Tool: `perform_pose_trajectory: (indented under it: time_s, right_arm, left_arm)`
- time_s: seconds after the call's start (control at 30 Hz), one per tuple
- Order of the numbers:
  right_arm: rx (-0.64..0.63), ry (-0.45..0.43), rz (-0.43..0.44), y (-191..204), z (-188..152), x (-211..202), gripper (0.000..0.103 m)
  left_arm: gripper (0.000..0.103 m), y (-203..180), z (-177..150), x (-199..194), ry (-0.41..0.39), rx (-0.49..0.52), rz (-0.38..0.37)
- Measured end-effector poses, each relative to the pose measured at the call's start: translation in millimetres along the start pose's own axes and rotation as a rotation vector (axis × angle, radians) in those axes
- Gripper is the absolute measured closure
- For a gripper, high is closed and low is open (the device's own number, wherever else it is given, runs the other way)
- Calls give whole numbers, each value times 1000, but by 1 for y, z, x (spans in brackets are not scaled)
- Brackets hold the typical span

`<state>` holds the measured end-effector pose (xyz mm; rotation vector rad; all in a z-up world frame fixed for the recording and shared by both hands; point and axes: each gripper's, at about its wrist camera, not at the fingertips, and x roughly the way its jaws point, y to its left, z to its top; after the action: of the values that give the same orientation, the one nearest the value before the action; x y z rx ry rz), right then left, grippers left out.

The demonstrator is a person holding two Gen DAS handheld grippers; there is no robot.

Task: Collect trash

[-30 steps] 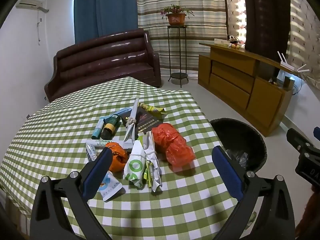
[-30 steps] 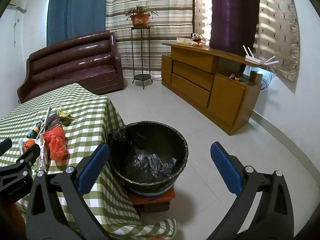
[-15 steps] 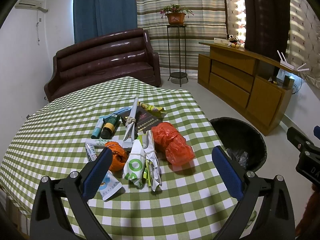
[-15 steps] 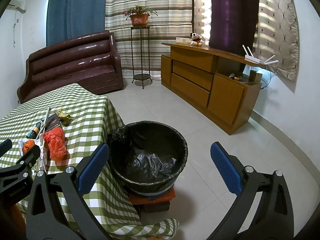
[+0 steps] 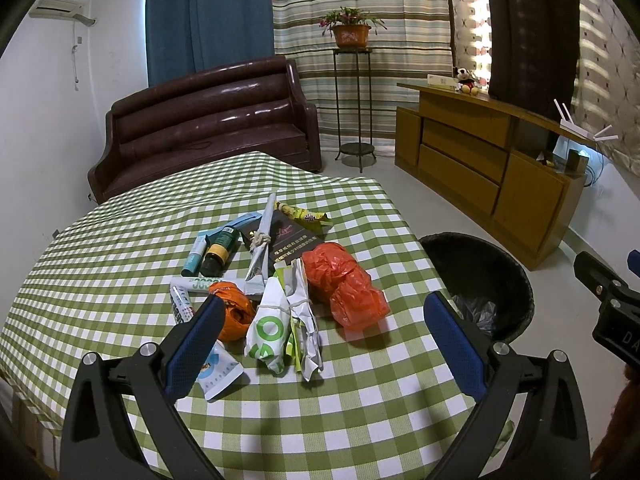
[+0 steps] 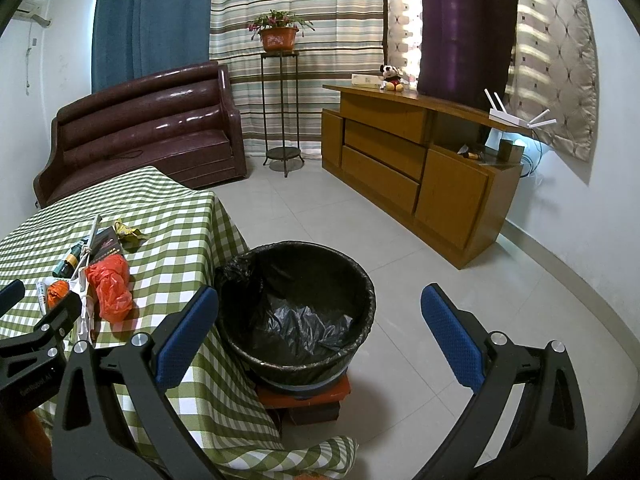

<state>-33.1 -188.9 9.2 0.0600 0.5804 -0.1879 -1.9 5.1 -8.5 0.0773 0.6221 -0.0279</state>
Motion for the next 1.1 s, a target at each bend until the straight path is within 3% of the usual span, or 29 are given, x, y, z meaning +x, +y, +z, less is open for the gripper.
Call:
perform_pose_trajectory:
  time_s: [1.1]
  right_arm:
    - [1, 3, 1, -2, 1, 0, 4]
  left_arm:
    - [6, -4, 0, 0, 5, 1, 1]
